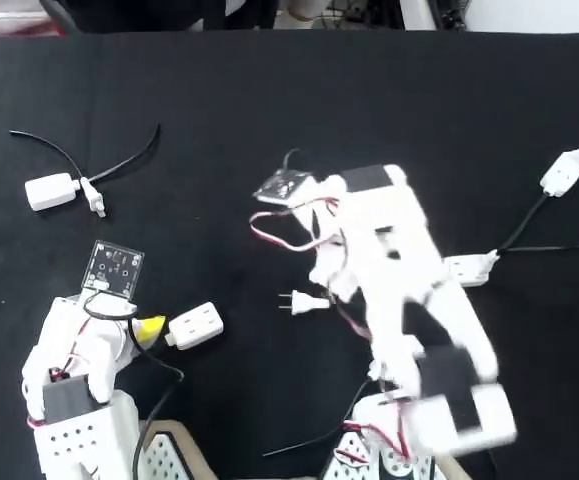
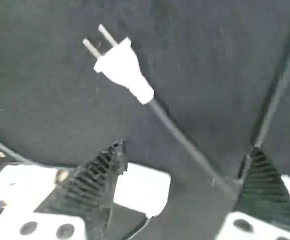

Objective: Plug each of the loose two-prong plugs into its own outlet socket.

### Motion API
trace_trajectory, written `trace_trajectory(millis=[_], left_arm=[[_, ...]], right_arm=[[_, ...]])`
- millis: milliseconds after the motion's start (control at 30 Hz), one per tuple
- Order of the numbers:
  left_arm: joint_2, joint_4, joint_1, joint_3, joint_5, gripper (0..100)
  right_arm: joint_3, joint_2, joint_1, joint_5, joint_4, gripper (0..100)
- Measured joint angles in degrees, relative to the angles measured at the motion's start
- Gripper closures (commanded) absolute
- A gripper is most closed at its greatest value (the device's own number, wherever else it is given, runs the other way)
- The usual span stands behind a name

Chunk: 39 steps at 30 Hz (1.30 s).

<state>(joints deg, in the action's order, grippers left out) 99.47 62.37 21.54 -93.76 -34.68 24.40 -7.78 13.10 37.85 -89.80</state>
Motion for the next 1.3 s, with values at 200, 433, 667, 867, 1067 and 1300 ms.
trace_trajectory(millis=[200,433,667,867,1067,1300], left_arm=[[0.0,0.0,0.0,-0.1,0.0,59],[0.0,0.0,0.0,-0.1,0.0,59],[0.0,0.0,-0.8,-0.1,-1.5,59],[0.0,0.0,-1.2,-0.1,-1.9,59],[0.0,0.0,-1.2,-0.1,-1.9,59],[0.0,0.0,-1.2,-0.1,-1.9,59]], right_arm=[[8.6,-13.8,4.5,-18.2,-1.7,65.3],[17.8,-7.5,12.0,-56.1,19.1,65.2],[13.1,5.6,12.7,-71.3,24.2,65.2],[9.9,11.6,13.2,-74.3,24.3,65.5],[8.4,14.2,13.5,-74.5,25.8,65.5],[8.4,14.9,13.5,-74.1,28.0,70.7]])
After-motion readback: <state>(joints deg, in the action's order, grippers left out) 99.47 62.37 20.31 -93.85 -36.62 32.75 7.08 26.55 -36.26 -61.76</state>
